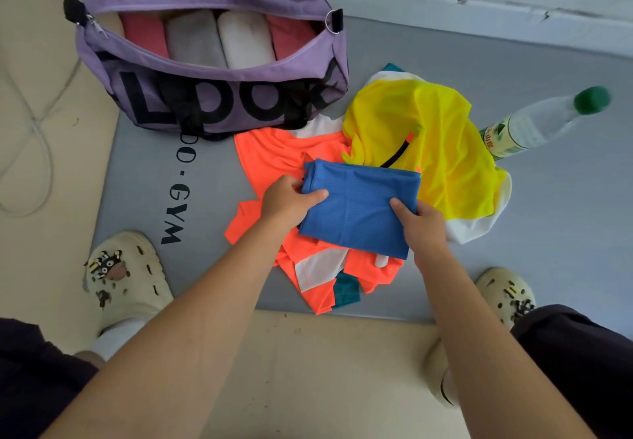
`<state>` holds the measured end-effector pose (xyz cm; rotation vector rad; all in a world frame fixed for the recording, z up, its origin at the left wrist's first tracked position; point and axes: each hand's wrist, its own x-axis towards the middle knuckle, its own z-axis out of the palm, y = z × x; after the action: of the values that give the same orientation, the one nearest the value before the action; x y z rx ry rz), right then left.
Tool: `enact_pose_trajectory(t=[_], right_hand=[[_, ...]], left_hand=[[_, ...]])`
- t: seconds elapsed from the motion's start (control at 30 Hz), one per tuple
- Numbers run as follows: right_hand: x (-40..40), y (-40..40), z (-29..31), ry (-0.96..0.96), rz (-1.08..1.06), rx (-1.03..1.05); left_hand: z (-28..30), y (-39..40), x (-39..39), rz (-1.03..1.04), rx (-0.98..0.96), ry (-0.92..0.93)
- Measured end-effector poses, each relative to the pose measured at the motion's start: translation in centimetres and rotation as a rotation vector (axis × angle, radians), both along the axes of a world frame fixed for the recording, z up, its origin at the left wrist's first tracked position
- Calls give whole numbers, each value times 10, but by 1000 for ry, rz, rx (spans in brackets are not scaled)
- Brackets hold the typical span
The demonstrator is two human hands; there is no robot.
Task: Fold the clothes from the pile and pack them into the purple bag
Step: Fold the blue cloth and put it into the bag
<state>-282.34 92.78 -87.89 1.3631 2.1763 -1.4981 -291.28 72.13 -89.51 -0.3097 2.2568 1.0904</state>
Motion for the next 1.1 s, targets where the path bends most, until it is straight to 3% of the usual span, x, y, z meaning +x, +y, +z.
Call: enact_pose_trajectory(t=[0.13, 0.3, 0.4, 0.67, 0.77, 0.87, 1.03, 1.1], right_hand=[[-2, 1, -5, -4, 6, -13], [-3, 4, -11, 9, -1, -24], [-1, 6, -15, 11, -15, -36], [10, 8, -12, 88, -40, -24], [28, 13, -9, 125, -113, -12], [46, 18, -10, 111, -182, -50], [54, 26, -13, 99, -221, -50], [55, 27, -14, 98, -241, -47]], left_hand=[[-2, 6, -10, 20, 29, -139], [-5, 18, -10, 112, -120, -130], [-6, 19, -10, 99, -71, -88], [-2, 17, 4, 102, 128, 119], [-2, 21, 12, 27, 101, 227], [4, 30, 17, -47, 116, 195], [16, 34, 25, -68, -56, 581], [18, 39, 28, -134, -33, 562]])
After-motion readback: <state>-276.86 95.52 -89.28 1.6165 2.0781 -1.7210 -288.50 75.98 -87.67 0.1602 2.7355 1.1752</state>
